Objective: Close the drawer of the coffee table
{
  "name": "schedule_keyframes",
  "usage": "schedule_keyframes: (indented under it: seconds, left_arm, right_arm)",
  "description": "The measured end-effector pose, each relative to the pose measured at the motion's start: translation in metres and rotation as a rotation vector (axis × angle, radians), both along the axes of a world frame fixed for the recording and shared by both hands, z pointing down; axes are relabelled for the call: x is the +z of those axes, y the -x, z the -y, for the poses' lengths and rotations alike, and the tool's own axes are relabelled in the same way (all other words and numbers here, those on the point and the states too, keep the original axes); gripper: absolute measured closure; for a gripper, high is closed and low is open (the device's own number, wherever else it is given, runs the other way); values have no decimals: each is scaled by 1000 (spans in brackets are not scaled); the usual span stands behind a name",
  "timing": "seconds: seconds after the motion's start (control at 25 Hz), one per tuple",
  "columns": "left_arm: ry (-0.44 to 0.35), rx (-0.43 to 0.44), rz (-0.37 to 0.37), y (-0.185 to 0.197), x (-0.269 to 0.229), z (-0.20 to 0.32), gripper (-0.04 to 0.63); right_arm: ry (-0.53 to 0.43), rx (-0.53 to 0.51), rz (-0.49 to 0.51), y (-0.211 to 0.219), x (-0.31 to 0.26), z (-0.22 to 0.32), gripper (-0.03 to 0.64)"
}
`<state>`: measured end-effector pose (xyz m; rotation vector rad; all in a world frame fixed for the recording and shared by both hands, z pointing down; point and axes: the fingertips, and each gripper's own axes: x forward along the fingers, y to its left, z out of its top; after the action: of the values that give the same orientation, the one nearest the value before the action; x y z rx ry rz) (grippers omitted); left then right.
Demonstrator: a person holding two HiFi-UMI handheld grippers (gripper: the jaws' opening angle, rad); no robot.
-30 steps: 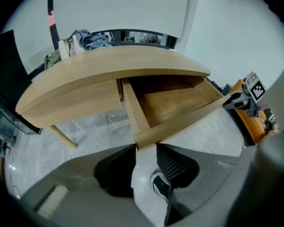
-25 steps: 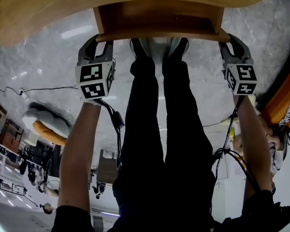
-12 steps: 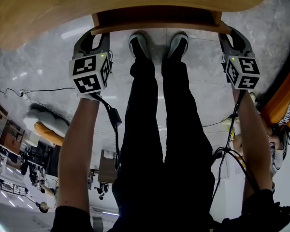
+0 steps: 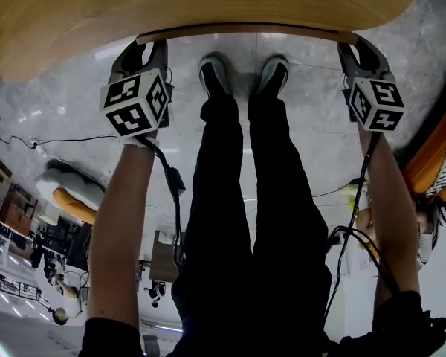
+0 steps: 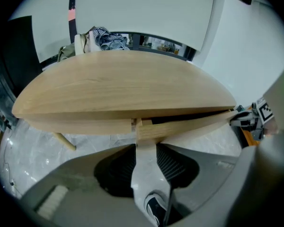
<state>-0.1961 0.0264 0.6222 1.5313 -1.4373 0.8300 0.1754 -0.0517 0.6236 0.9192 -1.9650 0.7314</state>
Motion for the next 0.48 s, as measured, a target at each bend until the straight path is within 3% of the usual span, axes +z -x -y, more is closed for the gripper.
schedule_keyframes:
  seconds: [0.28,0.48]
  left_arm:
    - [-56,-43,3,6,2,17,453]
    - [-77,-123,-14,9,1,32,454]
  right_arm:
    - [0,22,5,6,1,18,509]
    - [-4,78,17,9,1,33,509]
